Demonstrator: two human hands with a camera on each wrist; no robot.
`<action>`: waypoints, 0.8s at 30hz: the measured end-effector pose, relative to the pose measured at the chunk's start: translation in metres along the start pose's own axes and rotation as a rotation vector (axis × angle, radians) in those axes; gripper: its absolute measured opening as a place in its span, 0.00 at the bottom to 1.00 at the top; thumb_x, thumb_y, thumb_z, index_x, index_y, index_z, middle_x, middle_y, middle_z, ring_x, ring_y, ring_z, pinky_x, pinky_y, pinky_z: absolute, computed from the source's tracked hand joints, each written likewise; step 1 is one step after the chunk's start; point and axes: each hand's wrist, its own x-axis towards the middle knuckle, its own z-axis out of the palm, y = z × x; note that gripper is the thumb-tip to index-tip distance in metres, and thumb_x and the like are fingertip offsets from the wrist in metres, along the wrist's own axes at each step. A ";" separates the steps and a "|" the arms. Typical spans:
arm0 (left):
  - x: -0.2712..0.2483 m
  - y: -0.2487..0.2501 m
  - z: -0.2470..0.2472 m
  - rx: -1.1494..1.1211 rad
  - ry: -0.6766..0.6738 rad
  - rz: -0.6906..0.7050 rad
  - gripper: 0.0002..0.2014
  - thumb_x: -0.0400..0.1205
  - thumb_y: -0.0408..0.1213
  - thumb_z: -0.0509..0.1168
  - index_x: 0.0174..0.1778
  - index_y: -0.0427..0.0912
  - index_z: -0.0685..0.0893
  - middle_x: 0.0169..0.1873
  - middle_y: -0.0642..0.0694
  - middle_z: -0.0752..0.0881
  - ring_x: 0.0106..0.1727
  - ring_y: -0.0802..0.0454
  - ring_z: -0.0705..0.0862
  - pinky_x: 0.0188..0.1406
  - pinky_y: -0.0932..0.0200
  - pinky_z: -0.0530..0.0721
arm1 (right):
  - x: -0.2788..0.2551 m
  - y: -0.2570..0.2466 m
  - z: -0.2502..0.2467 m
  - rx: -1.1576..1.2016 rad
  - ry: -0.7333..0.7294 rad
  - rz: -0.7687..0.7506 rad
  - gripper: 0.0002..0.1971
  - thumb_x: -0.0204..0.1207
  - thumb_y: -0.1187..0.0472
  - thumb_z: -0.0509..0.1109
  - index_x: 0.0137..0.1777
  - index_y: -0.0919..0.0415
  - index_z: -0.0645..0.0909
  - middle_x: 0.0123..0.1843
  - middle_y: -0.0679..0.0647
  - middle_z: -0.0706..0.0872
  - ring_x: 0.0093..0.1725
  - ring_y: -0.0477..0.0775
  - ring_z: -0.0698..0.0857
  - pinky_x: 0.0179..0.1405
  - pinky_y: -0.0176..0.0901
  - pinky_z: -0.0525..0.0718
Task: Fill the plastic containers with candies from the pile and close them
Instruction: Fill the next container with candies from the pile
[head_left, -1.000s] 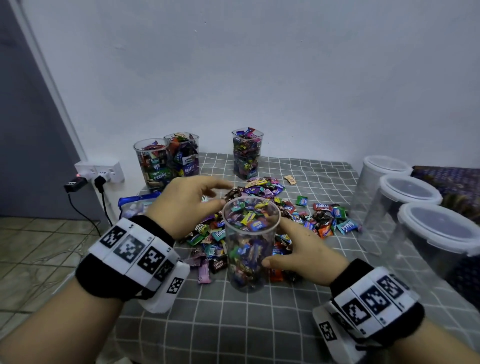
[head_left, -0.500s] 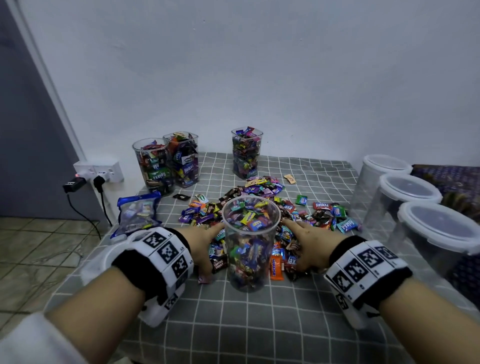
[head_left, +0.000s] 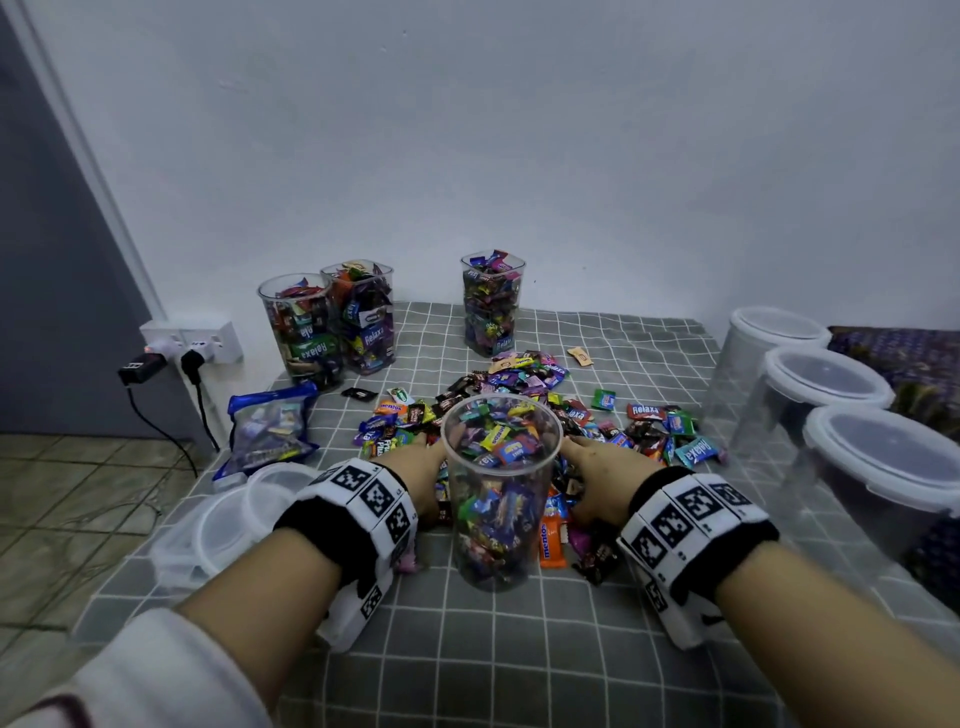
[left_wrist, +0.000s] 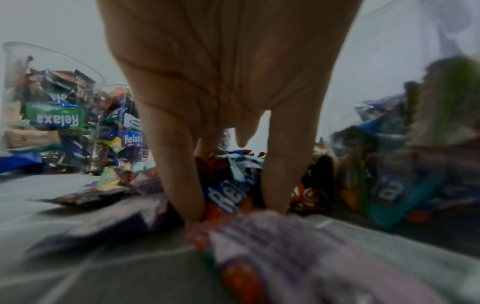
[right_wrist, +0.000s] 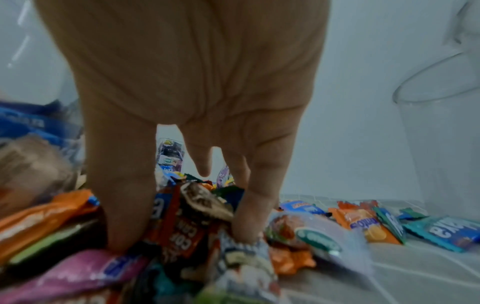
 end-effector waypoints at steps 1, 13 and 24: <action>0.002 0.000 0.001 -0.011 0.004 -0.002 0.38 0.73 0.42 0.73 0.79 0.47 0.63 0.74 0.39 0.71 0.70 0.41 0.76 0.68 0.48 0.76 | 0.000 0.000 0.000 0.000 0.008 -0.004 0.46 0.72 0.57 0.73 0.83 0.44 0.47 0.83 0.53 0.58 0.76 0.59 0.70 0.70 0.51 0.76; 0.000 0.002 -0.008 -0.124 0.152 -0.074 0.15 0.79 0.44 0.66 0.61 0.48 0.85 0.57 0.44 0.86 0.57 0.43 0.83 0.61 0.48 0.82 | -0.005 -0.007 -0.004 0.000 0.122 -0.049 0.21 0.80 0.60 0.65 0.73 0.48 0.74 0.68 0.52 0.82 0.66 0.53 0.80 0.65 0.45 0.78; -0.021 0.008 -0.019 -0.172 0.310 -0.101 0.13 0.83 0.35 0.58 0.58 0.47 0.86 0.54 0.40 0.86 0.58 0.41 0.81 0.49 0.56 0.78 | -0.003 -0.005 -0.001 0.058 0.208 -0.019 0.17 0.80 0.61 0.63 0.67 0.53 0.80 0.61 0.56 0.85 0.61 0.58 0.82 0.59 0.47 0.80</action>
